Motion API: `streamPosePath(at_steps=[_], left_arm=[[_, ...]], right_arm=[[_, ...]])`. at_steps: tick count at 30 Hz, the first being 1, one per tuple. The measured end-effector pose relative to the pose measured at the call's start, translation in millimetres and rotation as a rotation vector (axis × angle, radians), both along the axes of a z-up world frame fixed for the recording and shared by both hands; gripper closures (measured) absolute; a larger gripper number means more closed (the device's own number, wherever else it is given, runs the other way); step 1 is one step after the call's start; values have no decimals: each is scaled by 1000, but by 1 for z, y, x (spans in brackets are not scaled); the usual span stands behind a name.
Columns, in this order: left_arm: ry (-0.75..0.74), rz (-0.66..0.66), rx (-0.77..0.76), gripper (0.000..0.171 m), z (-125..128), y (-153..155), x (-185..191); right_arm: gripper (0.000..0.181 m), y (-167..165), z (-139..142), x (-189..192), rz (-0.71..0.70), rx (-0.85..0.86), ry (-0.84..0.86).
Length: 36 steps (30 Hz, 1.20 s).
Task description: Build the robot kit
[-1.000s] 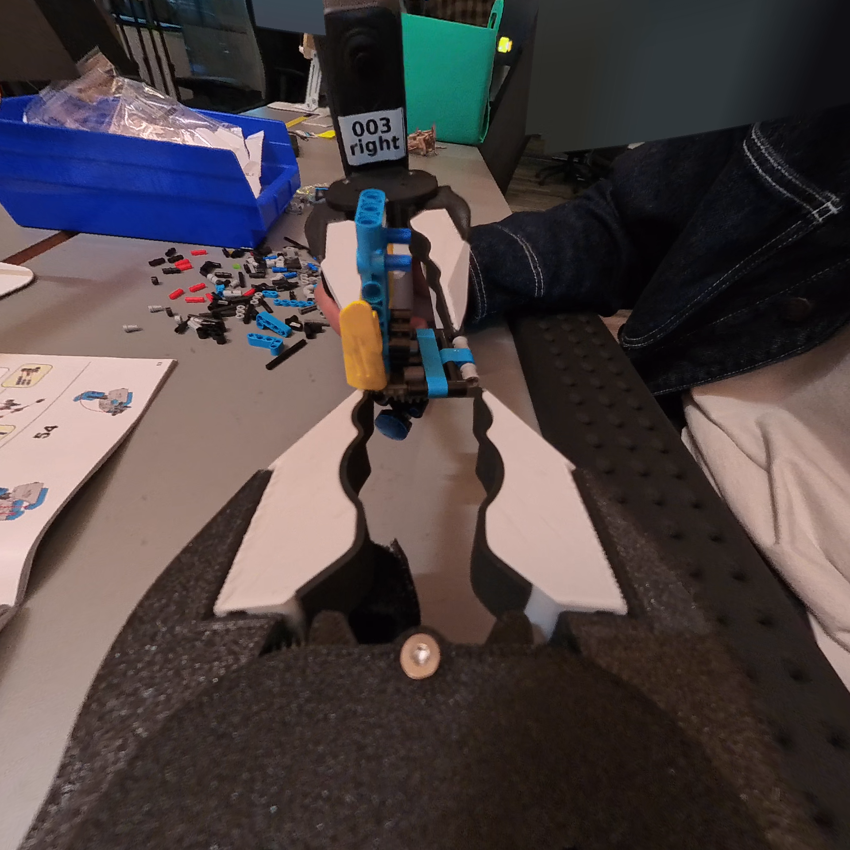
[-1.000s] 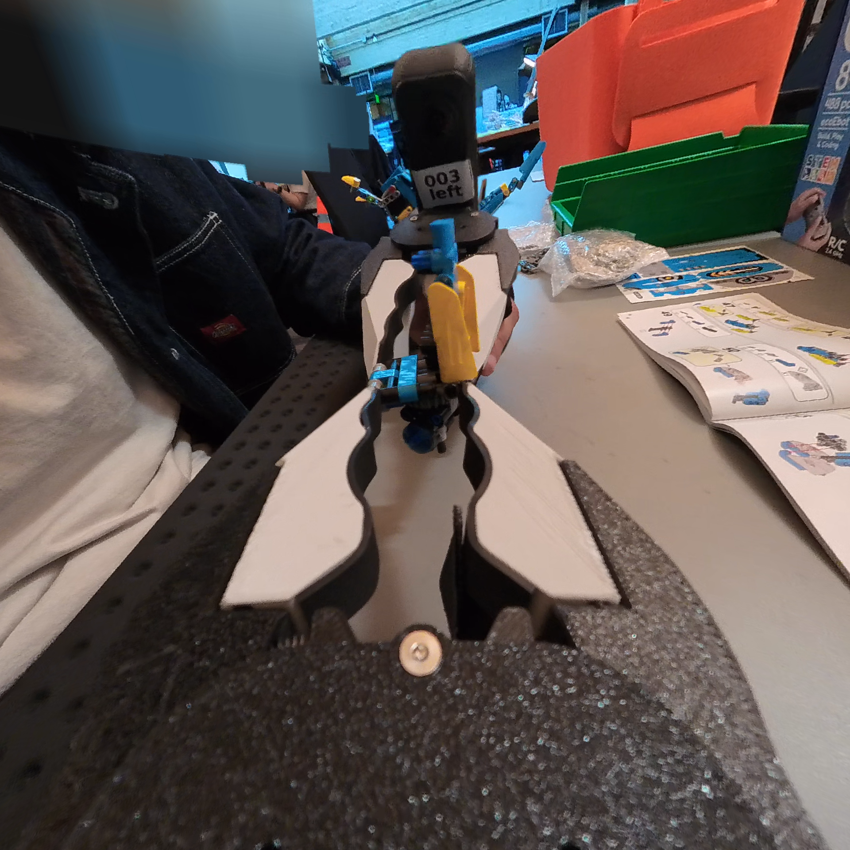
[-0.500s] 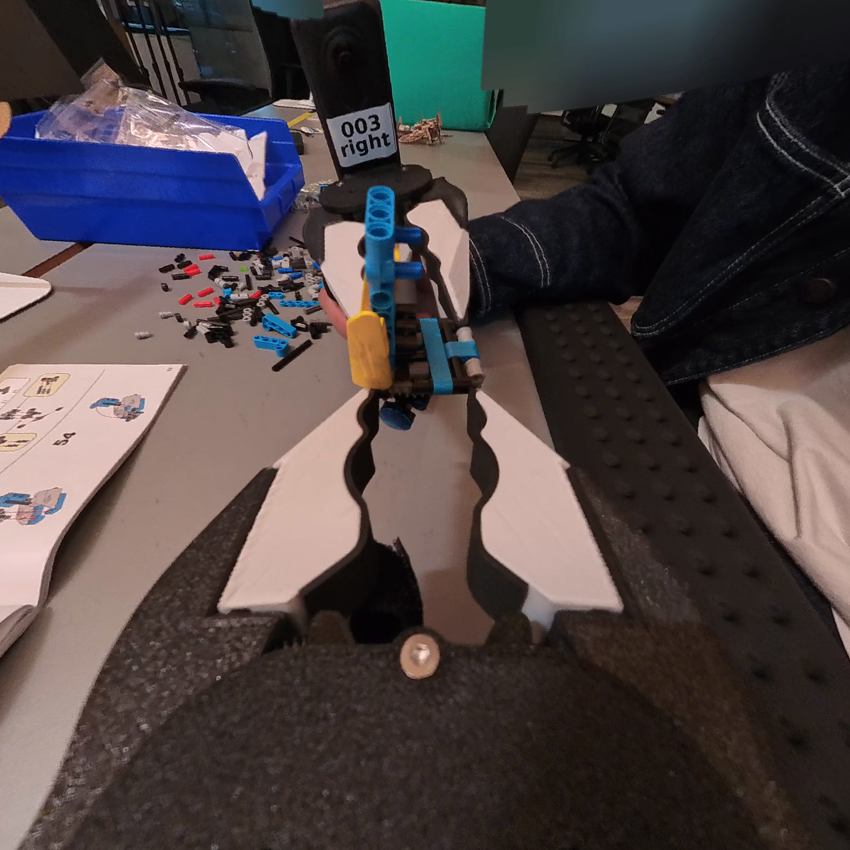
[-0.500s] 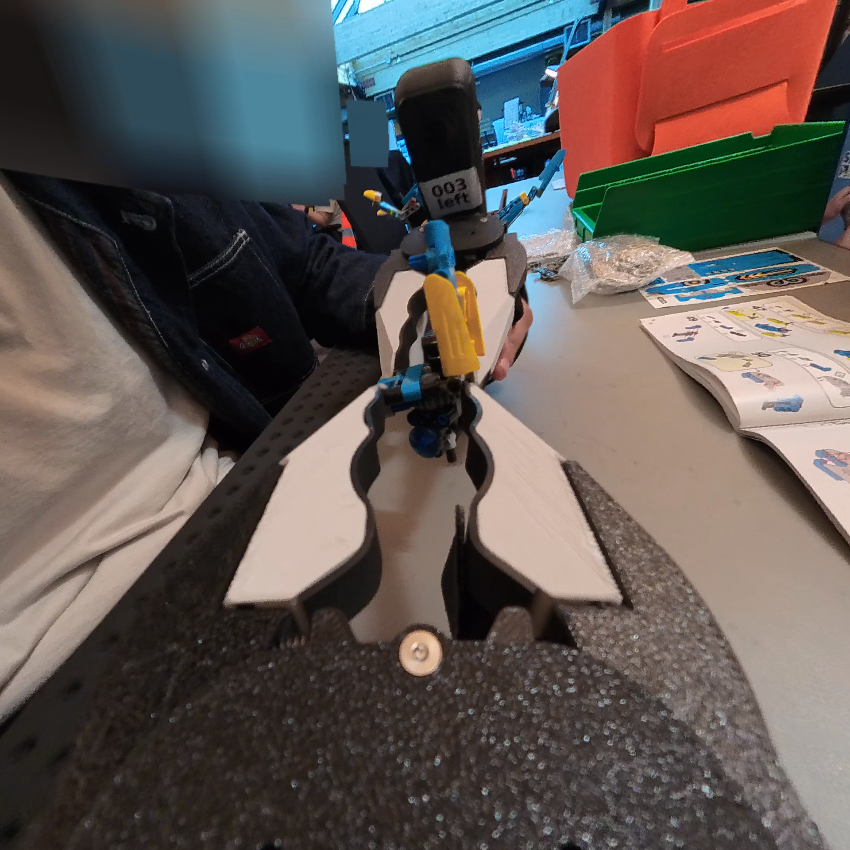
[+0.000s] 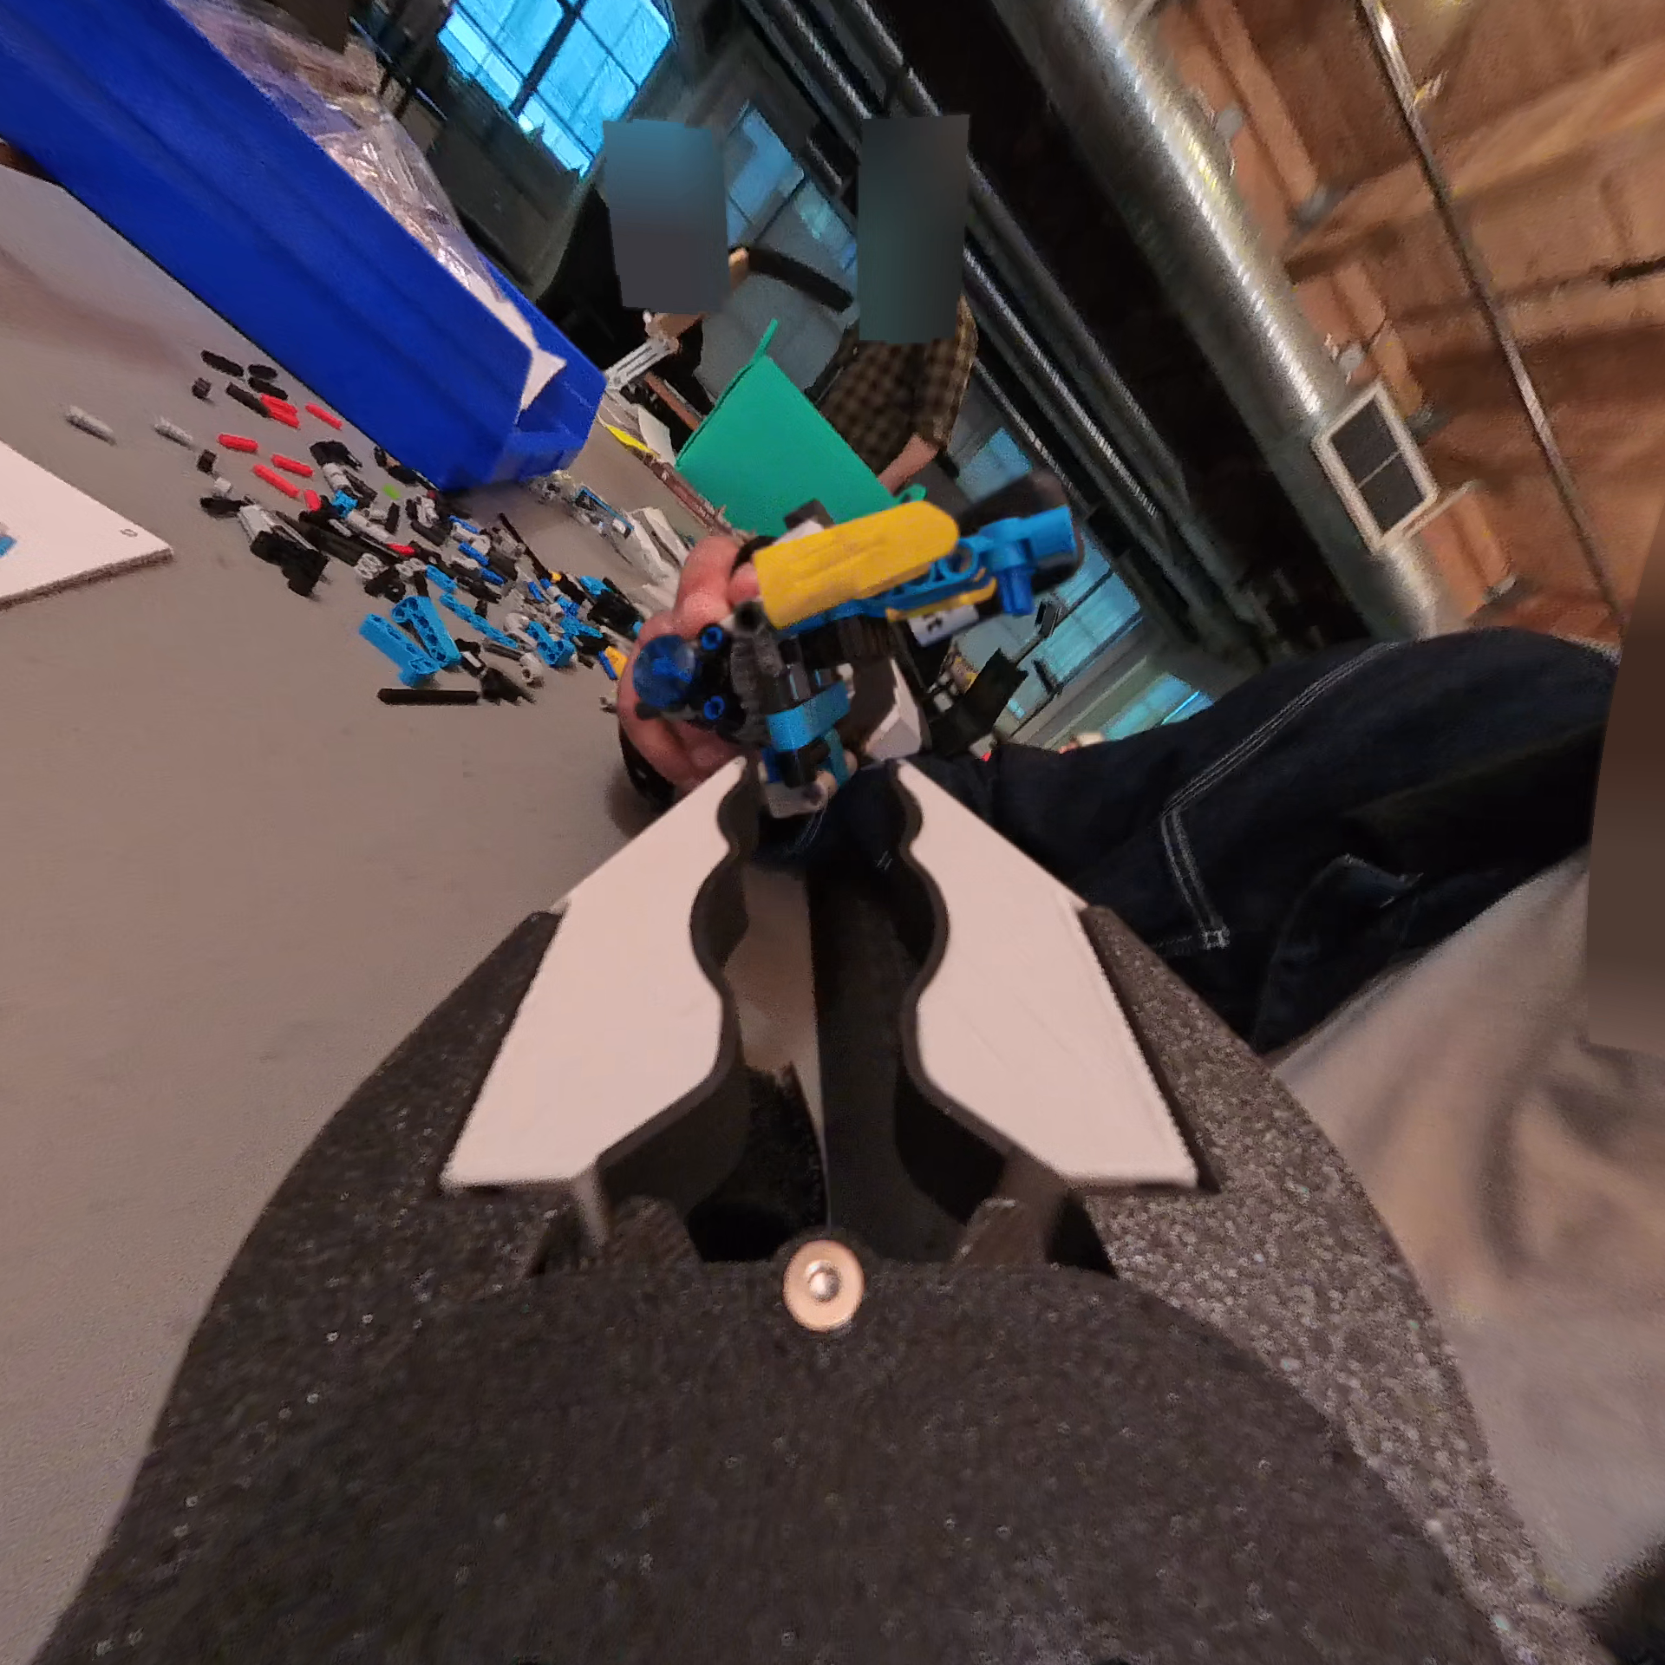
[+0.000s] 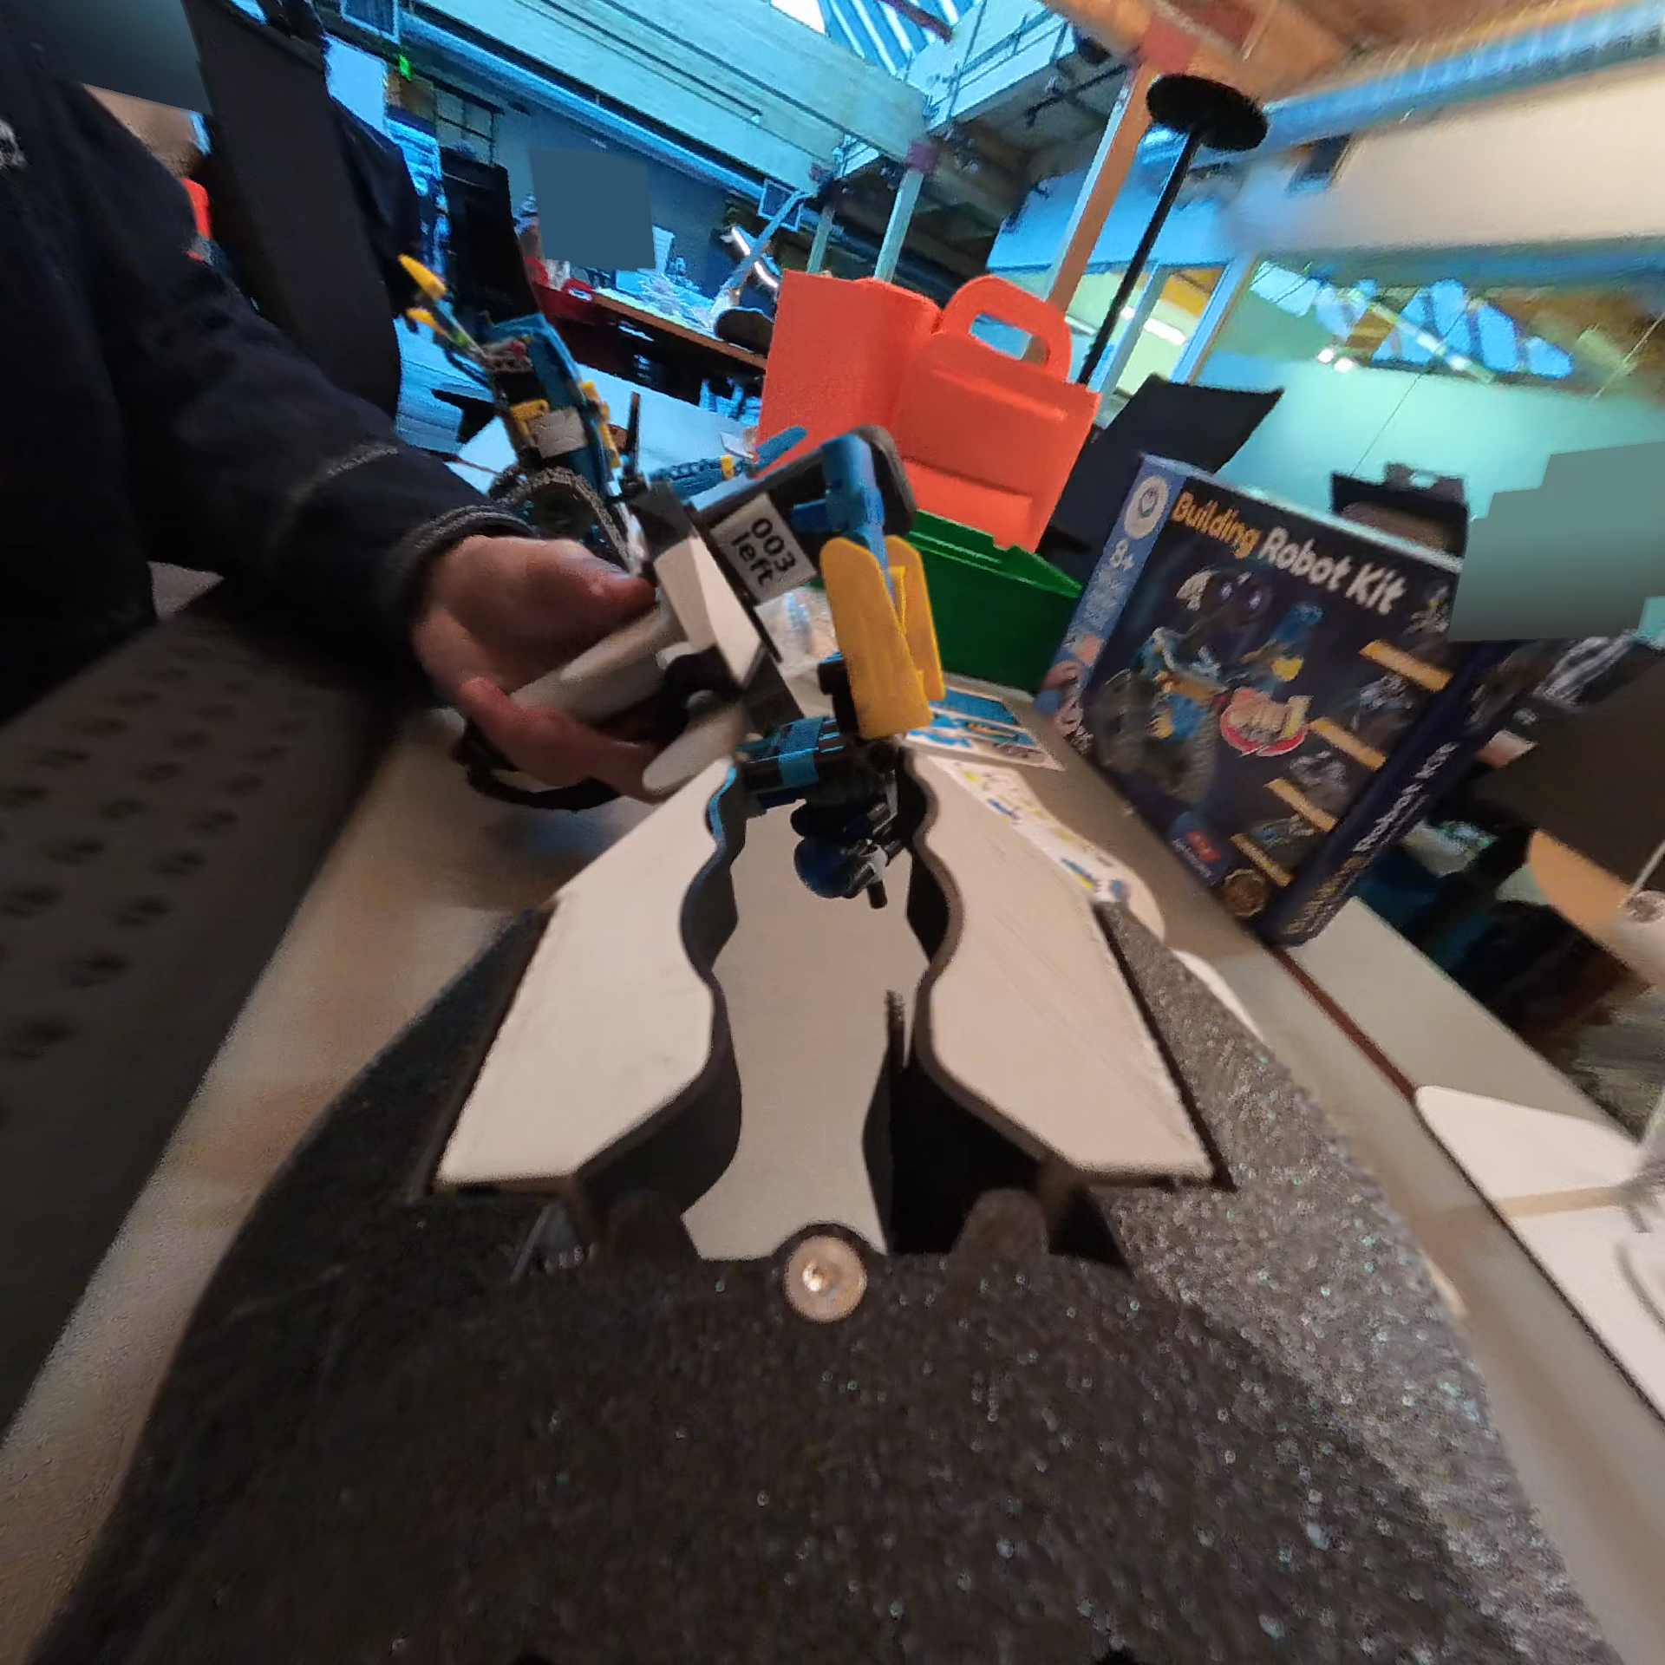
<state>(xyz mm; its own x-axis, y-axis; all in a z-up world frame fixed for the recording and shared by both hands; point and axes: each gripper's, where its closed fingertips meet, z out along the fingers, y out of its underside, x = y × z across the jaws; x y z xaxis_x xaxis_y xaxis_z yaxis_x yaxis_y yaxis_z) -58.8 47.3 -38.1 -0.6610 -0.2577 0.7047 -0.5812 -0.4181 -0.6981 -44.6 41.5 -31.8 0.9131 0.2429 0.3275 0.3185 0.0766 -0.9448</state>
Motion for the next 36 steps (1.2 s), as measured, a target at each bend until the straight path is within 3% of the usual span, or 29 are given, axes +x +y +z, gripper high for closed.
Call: streamPosePath(at_steps=[2,5,7,9,11,13,15,18,20,25,27,32,36], left_arm=[[6,38,-35,156,3,2,3],[19,52,-46,159,2,4,6],[-14,98,52,159,-4,7,10],[-59,138,205,160,-13,13,13],[-162,179,483,160,-27,23,13],[-314,214,828,160,-44,34,11],[-405,208,1056,160,-57,40,7],[-463,193,1178,160,-63,38,5],[-488,220,1285,160,-69,42,9],[-521,276,1420,159,-74,42,14],[-509,282,1436,160,-77,39,14],[-532,289,1522,160,-87,33,14],[-480,295,1480,159,-94,31,17]], right_arm=[[145,0,1,-4,-3,20,-40],[146,0,-3,-2,-27,14,-92],[148,3,-11,2,-34,-32,-41],[130,4,-26,0,1,-139,32],[118,-1,-22,1,52,-173,166],[120,-4,-16,5,122,-208,343],[126,0,-19,6,185,-290,514],[136,11,-45,-5,251,-480,687],[148,17,-57,-8,225,-555,719],[169,30,-57,3,63,-547,775],[161,31,-64,5,10,-563,747],[171,33,-80,6,-66,-616,725],[173,32,-86,9,-91,-626,702]])
